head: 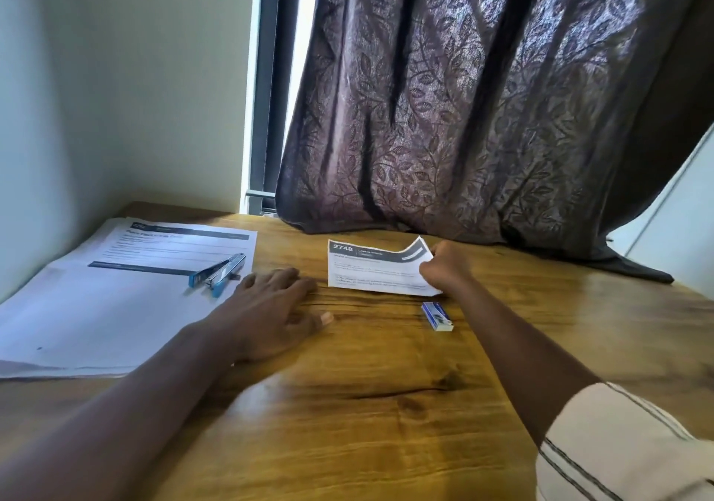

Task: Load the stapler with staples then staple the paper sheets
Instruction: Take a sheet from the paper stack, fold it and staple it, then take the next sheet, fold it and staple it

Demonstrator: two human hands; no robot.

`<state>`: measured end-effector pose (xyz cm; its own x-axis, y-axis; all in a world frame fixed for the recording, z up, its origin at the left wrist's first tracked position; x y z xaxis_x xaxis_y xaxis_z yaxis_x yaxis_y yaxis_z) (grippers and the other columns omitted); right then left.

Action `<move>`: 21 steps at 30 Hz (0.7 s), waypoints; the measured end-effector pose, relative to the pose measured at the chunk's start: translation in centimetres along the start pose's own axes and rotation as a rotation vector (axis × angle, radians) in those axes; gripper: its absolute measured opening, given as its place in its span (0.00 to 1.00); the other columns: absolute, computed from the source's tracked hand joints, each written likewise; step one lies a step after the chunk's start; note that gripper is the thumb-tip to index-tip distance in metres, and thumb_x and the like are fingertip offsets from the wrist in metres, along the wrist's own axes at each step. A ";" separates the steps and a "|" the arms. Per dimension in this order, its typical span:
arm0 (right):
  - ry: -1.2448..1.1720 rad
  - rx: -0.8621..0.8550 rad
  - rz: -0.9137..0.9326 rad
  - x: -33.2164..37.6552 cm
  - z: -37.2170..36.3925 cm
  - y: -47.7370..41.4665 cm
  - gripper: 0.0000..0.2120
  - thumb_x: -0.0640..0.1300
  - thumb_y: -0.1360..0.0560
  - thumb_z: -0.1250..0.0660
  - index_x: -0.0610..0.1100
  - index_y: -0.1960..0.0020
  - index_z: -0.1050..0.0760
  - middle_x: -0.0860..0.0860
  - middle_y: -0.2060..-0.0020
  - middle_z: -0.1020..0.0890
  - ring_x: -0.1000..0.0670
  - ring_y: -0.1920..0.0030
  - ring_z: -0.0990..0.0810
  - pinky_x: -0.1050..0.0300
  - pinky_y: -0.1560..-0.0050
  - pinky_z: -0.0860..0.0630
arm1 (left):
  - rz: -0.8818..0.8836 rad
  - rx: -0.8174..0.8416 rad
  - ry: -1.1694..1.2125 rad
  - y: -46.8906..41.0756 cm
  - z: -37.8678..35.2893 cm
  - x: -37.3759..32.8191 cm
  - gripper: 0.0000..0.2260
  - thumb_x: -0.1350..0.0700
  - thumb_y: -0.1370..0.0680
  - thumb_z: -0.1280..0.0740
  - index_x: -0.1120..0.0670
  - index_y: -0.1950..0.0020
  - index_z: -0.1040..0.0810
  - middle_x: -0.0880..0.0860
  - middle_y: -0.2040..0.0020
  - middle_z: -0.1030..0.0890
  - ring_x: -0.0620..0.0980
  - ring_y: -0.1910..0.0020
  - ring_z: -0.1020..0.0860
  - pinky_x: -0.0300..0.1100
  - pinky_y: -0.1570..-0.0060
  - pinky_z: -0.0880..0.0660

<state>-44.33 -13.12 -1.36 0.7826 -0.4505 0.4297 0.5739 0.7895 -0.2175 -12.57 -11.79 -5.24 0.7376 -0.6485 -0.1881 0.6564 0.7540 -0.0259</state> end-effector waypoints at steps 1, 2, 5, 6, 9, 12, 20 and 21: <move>0.059 0.018 0.018 -0.2 -0.3 -0.1 0.04 0.41 0.27 0.31 0.42 0.57 0.27 0.47 0.58 0.21 0.46 0.56 0.22 0.56 0.65 0.30 | -0.007 0.001 0.007 -0.1 -0.1 0.1 0.49 0.20 0.35 0.66 0.40 0.18 0.49 0.50 0.16 0.49 0.55 0.17 0.49 0.56 0.21 0.54; 0.101 0.029 0.027 -0.3 -0.6 -0.1 0.07 0.43 0.27 0.31 0.44 0.56 0.28 0.47 0.57 0.22 0.45 0.54 0.22 0.55 0.63 0.30 | -0.008 -0.001 0.010 -0.1 -0.1 0.2 0.51 0.19 0.37 0.68 0.40 0.18 0.49 0.50 0.16 0.49 0.54 0.17 0.49 0.57 0.21 0.54; 0.191 0.009 0.008 -0.3 -0.4 0.2 0.09 0.49 0.27 0.30 0.46 0.52 0.25 0.46 0.47 0.19 0.42 0.44 0.22 0.47 0.45 0.24 | 0.000 0.002 0.017 0.0 -0.1 0.2 0.52 0.18 0.38 0.68 0.40 0.18 0.49 0.50 0.16 0.49 0.54 0.17 0.49 0.56 0.21 0.53; 0.215 -0.028 0.010 0.0 0.0 0.4 0.11 0.50 0.26 0.30 0.46 0.48 0.24 0.45 0.42 0.20 0.41 0.40 0.24 0.45 0.40 0.26 | 0.006 0.007 0.027 0.2 0.2 -0.1 0.49 0.19 0.35 0.65 0.40 0.18 0.48 0.50 0.16 0.49 0.54 0.17 0.49 0.55 0.21 0.52; 0.142 -0.205 0.162 2.3 1.6 2.6 0.18 0.51 0.23 0.32 0.49 0.35 0.26 0.46 0.35 0.26 0.43 0.34 0.31 0.44 0.36 0.32 | 0.024 -0.034 0.101 0.6 1.2 -0.8 0.39 0.24 0.27 0.55 0.40 0.19 0.43 0.49 0.16 0.46 0.54 0.18 0.47 0.57 0.23 0.43; -0.116 -0.191 0.383 6.2 1.4 6.6 0.15 0.51 0.22 0.33 0.52 0.36 0.25 0.49 0.39 0.25 0.46 0.36 0.30 0.48 0.37 0.32 | 0.012 -0.284 0.038 1.1 3.0 -0.6 0.36 0.24 0.25 0.53 0.42 0.24 0.32 0.49 0.20 0.36 0.52 0.22 0.37 0.57 0.26 0.36; -0.323 0.165 0.629 13.4 -5.5 14.9 0.18 0.49 0.26 0.32 0.51 0.36 0.25 0.50 0.39 0.25 0.48 0.34 0.29 0.46 0.34 0.28 | 0.427 -0.530 -0.119 3.1 5.3 5.1 0.33 0.29 0.27 0.35 0.48 0.30 0.23 0.54 0.33 0.21 0.58 0.33 0.25 0.57 0.39 0.28; -0.330 0.184 0.633 13.9 -6.1 15.3 0.18 0.50 0.25 0.33 0.51 0.35 0.25 0.51 0.39 0.25 0.49 0.35 0.28 0.45 0.34 0.28 | 0.465 -0.518 -0.092 3.3 5.3 5.8 0.33 0.29 0.28 0.34 0.48 0.31 0.22 0.53 0.35 0.20 0.57 0.34 0.24 0.56 0.40 0.28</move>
<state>-23.19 -9.86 -4.11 0.8203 0.2403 0.5189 -0.0357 0.9272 -0.3729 -5.29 -13.62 -1.26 0.9490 -0.2353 -0.2100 0.1259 0.8932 -0.4317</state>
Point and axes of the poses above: each hand's wrist, its own y-axis away from the middle knuckle, its own z-axis out of the back of the hand, x = y × z, the point moved 4 cm from there along -y, towards the middle knuckle
